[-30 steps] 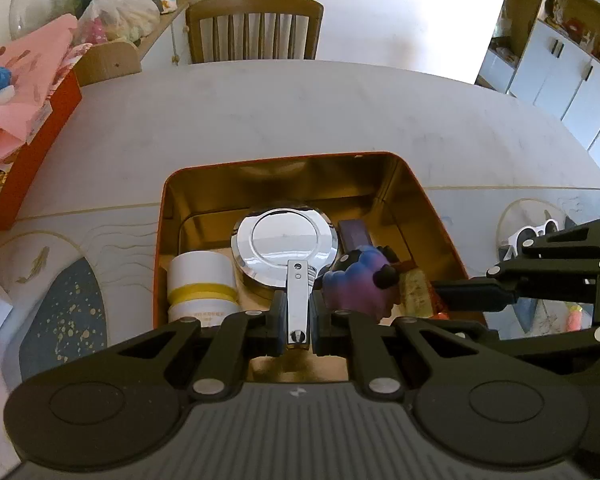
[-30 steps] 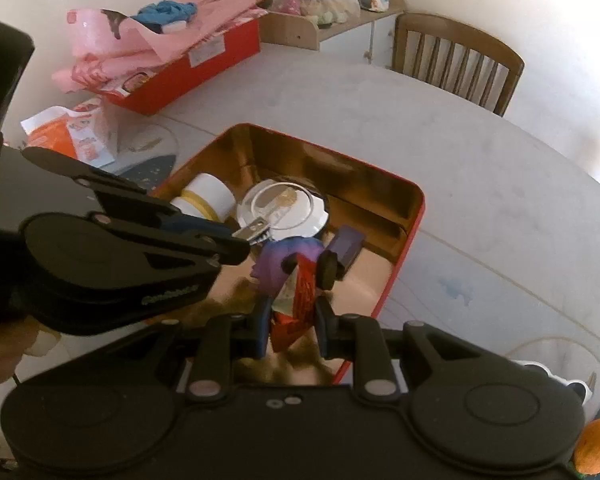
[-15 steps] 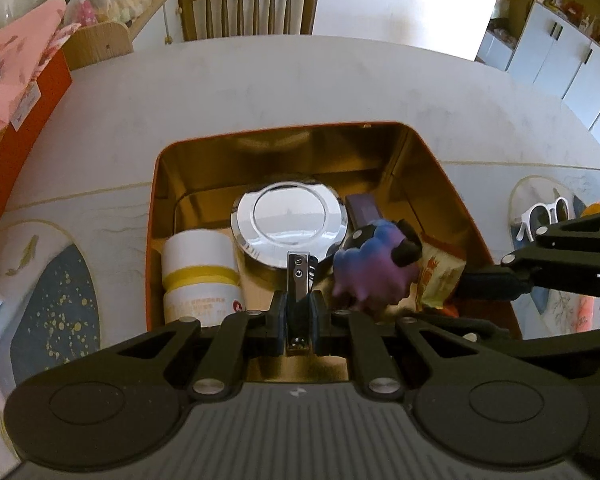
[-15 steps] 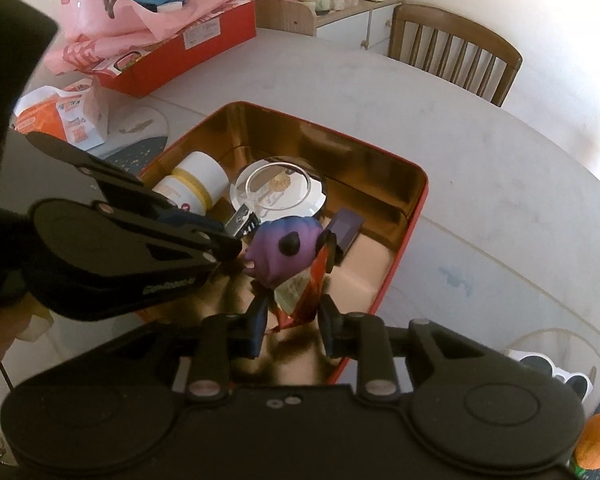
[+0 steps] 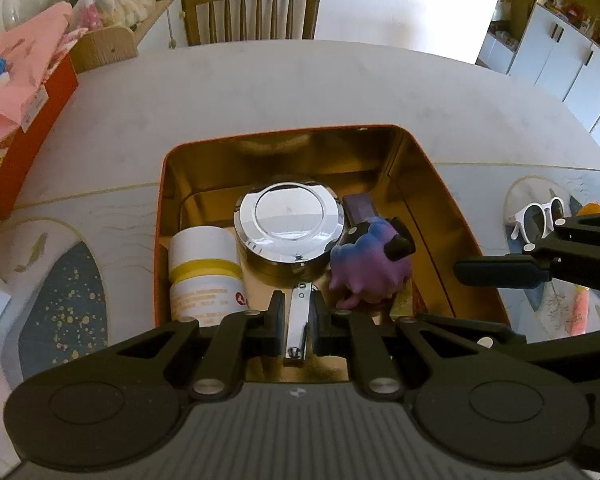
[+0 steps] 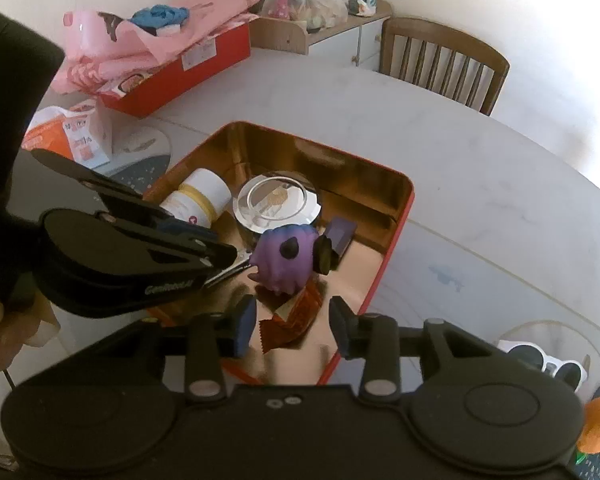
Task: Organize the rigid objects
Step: 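Open the left tool to drop the clipper in the tin while the right tool releases the packet, then move both open tools back over the blue placemat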
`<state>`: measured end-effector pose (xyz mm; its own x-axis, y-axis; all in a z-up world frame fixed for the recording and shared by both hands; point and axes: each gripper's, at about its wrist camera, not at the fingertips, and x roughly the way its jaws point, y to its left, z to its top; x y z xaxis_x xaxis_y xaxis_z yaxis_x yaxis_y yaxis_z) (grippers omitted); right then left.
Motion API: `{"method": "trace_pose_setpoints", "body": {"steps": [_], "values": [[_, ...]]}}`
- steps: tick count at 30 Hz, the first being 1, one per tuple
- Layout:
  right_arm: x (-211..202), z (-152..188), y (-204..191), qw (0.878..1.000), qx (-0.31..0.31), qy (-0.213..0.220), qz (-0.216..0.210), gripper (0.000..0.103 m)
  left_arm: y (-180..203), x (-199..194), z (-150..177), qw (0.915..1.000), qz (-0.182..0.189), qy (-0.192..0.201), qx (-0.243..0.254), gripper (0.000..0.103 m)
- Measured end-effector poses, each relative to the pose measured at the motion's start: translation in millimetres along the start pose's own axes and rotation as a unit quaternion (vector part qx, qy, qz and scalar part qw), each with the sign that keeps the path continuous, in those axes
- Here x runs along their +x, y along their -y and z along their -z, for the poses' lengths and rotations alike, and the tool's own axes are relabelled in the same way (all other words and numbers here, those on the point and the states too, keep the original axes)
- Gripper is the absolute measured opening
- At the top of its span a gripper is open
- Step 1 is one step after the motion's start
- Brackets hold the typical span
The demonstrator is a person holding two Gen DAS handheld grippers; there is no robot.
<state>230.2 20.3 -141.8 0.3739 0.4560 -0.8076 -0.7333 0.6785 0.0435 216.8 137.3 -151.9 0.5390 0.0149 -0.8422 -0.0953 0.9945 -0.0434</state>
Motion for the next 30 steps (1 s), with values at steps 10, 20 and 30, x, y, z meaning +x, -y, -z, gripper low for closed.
{"method": "trace_pose_setpoints", "body": {"steps": [10,20,30], "values": [[-27,4,5,0.999,0.029,0.028,-0.018,0.044,10,-28,0,0.9996,0.008,0.028,-0.002,0.012],[-56,14,11,0.998,0.039,0.054,-0.021,0.058,25,-55,4,0.9986,0.005,0.052,0.001,0.024],[-90,36,36,0.995,0.058,0.075,-0.017,0.069,51,-73,3,0.9968,0.014,0.079,0.003,0.029]]}}
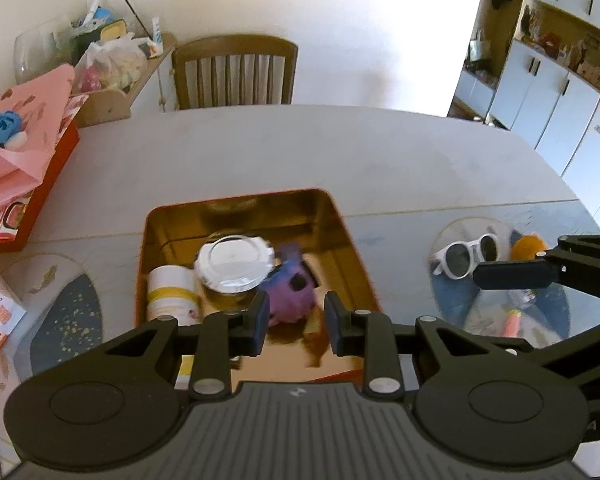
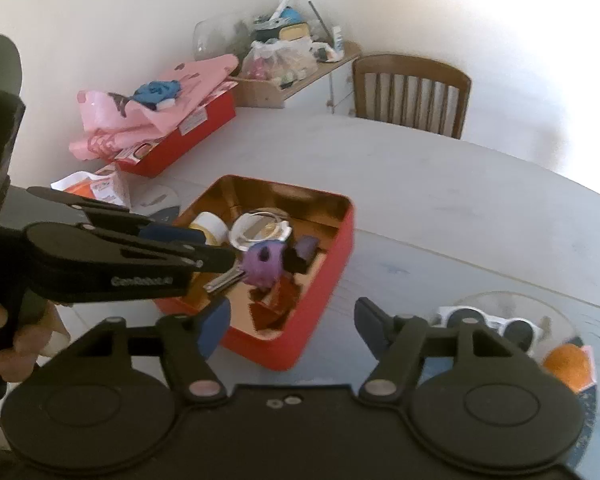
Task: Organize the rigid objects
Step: 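Move both open tools back over the blue placemat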
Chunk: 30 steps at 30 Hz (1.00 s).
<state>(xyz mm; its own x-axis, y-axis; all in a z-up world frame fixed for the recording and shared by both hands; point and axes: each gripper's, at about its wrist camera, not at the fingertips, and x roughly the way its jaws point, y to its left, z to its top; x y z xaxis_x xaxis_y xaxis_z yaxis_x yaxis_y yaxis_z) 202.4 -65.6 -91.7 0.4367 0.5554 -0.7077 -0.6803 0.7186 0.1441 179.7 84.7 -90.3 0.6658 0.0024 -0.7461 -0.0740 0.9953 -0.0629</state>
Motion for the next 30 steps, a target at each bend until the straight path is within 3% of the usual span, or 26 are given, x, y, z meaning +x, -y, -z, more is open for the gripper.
{"method": "trace_pose_setpoints", "body": {"steps": [8,10,12,16,19,24,30], "values": [[-33,21,39,1.0,0.018,0.009,0.013,0.076,38,-8,-3,0.9996,0.022,0.015,0.01,0.032],[-41,26,51,0.999,0.024,0.011,0.019,0.077,49,-7,-3,0.9994,0.026,0.017,0.013,0.042],[-50,32,63,0.999,0.032,0.015,0.025,0.078,58,-8,-2,0.9992,0.027,0.024,0.014,0.059],[-64,43,90,0.998,0.049,0.02,0.039,0.081,79,-4,-3,0.9989,0.035,0.025,0.015,0.059],[-73,50,110,0.997,0.063,0.025,0.048,0.087,93,0,-3,0.9987,0.038,0.027,0.019,0.069],[-84,61,139,0.994,0.074,0.031,0.068,0.096,116,8,-1,0.9984,0.047,0.024,0.021,0.076],[-85,71,173,0.993,0.085,0.028,0.079,0.102,142,21,4,0.9982,0.049,0.024,0.024,0.077]]}}
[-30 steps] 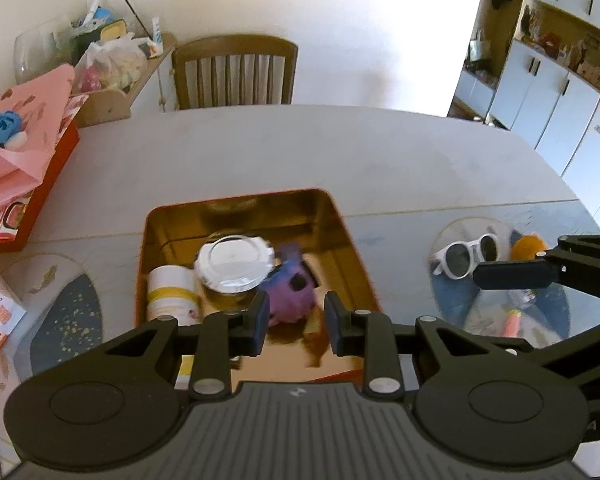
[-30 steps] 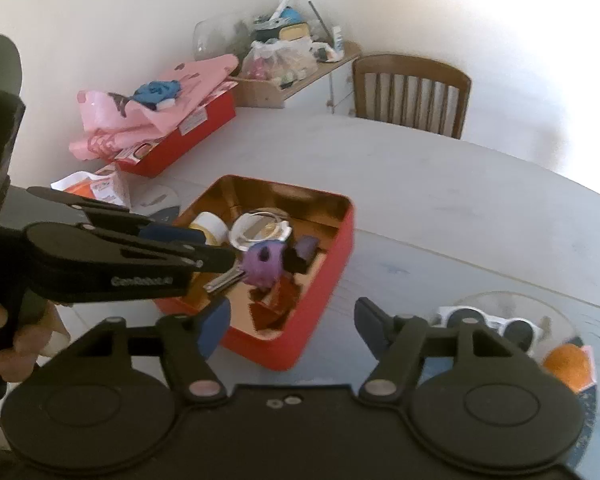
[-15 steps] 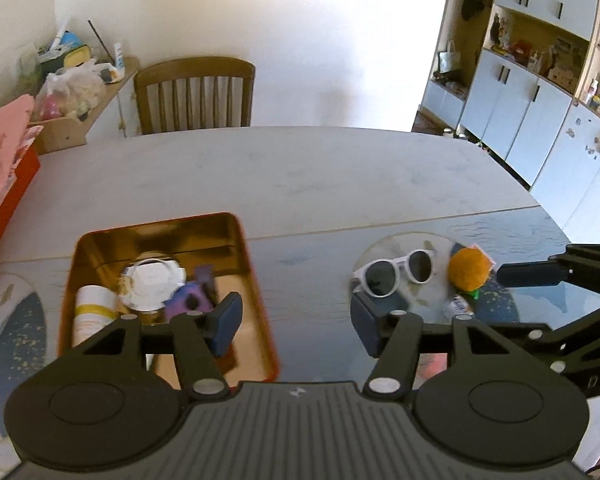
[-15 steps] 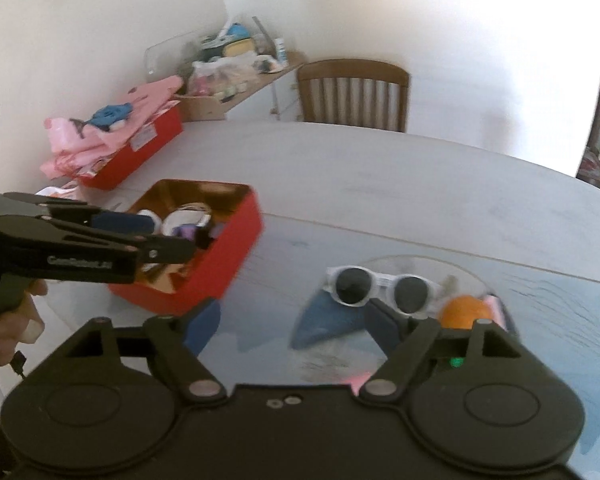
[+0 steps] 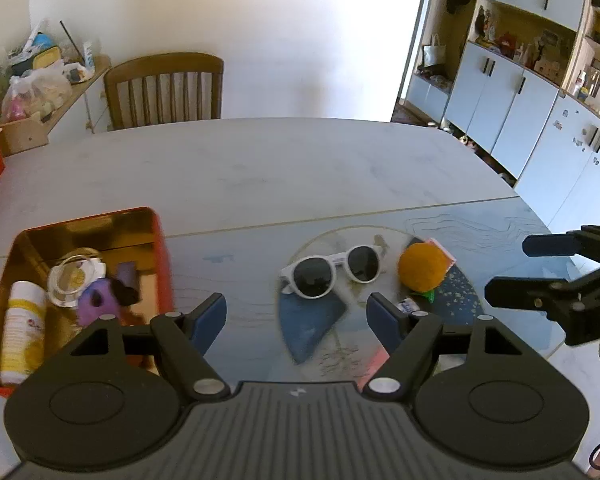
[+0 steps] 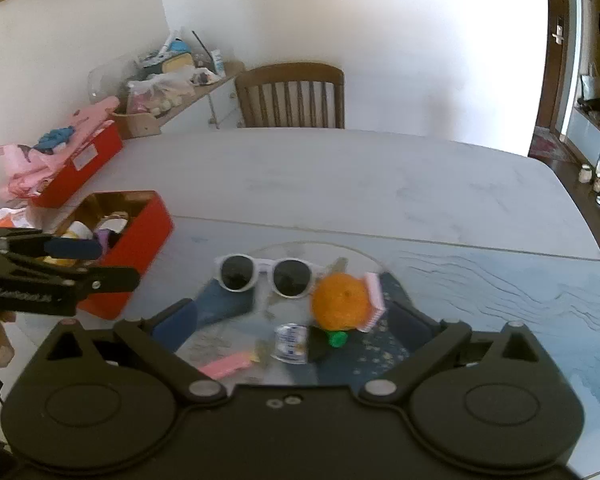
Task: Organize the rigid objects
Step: 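Move both open tools back over the blue placemat, then grasp the pink tube with the left tool while the right tool grasps the orange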
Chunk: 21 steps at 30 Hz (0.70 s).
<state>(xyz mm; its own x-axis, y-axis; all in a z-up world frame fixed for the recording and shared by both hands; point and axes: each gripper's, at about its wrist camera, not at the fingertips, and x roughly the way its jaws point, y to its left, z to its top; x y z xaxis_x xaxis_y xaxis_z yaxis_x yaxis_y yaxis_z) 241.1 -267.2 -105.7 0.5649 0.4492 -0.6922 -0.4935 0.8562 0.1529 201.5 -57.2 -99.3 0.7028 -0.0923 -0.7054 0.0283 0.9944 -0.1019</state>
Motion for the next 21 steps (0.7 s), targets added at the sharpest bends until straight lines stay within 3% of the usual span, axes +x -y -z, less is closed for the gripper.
{"method": "trace_pose_setpoints", "body": {"steps": [10,21], "values": [[17,-4,41,1.0,-0.003,-0.011,0.007,0.103,30,28,8,0.9999,0.0,-0.012,0.007,0.081],[39,-18,38,0.999,-0.04,-0.023,-0.028,0.102,52,59,28,0.9985,-0.001,-0.043,0.033,0.081]]}}
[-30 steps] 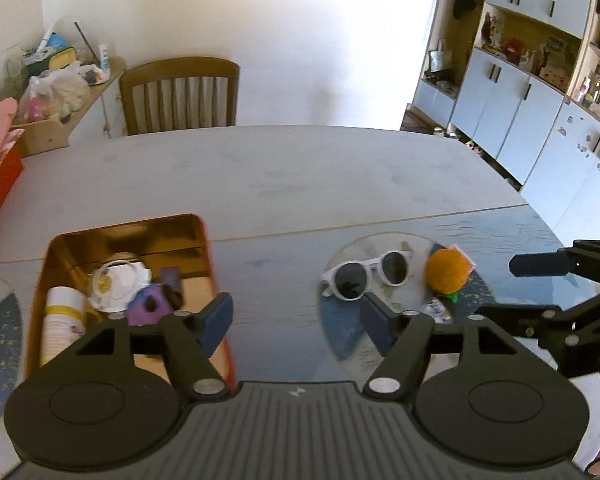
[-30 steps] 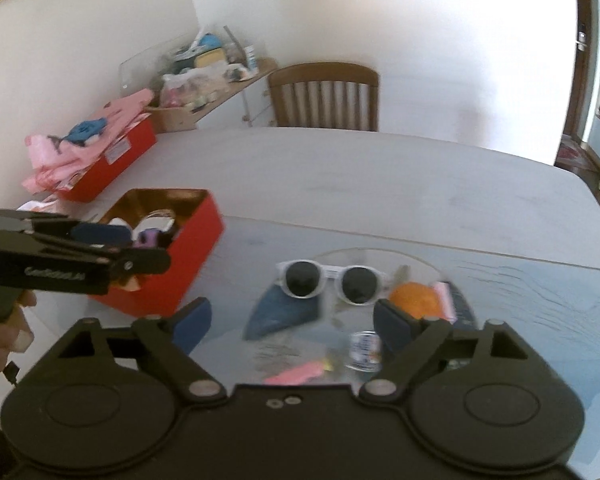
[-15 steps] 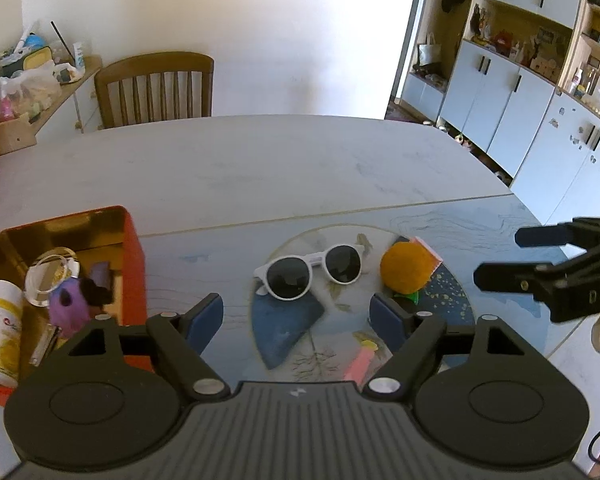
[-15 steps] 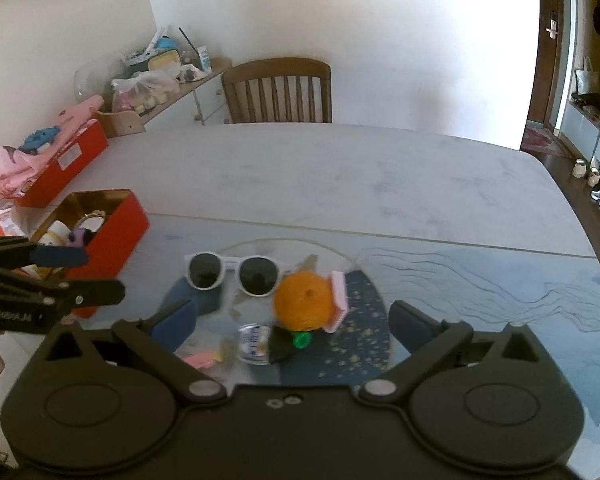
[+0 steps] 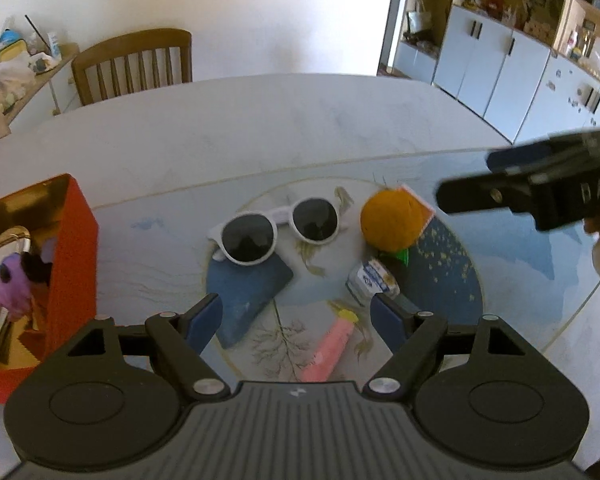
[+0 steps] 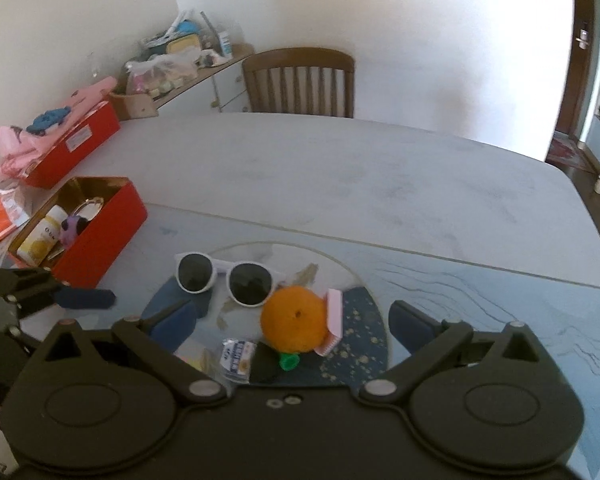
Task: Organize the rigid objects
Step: 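Grasp the pink tube with the left tool while the right tool grasps the orange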
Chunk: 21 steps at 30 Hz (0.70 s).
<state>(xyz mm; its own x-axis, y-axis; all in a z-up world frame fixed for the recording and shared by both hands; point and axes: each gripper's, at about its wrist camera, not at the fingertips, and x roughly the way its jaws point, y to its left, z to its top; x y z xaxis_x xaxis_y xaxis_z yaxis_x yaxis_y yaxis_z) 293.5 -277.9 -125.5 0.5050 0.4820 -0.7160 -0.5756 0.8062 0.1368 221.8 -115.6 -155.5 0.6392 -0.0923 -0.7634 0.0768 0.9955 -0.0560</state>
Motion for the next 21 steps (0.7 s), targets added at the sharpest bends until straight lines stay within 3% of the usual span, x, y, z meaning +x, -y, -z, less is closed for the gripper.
{"method": "trace_pose_setpoints", "body": {"steps": [6,12,19,21], "values": [[15,-7,-8,0.999,-0.018,-0.009,-0.029,0.096,9,15,8,0.9998,-0.004,-0.014,0.016,0.081],[37,-9,-11,0.998,-0.028,-0.036,-0.046,0.082,12,23,13,0.9996,0.0,-0.021,0.02,0.081],[52,-5,-9,0.997,-0.041,-0.051,-0.032,0.079,18,31,17,0.9988,-0.007,-0.029,0.039,0.08],[56,-3,-6,0.997,-0.041,-0.056,-0.028,0.078,17,34,18,0.9985,-0.008,-0.034,0.041,0.071]]}}
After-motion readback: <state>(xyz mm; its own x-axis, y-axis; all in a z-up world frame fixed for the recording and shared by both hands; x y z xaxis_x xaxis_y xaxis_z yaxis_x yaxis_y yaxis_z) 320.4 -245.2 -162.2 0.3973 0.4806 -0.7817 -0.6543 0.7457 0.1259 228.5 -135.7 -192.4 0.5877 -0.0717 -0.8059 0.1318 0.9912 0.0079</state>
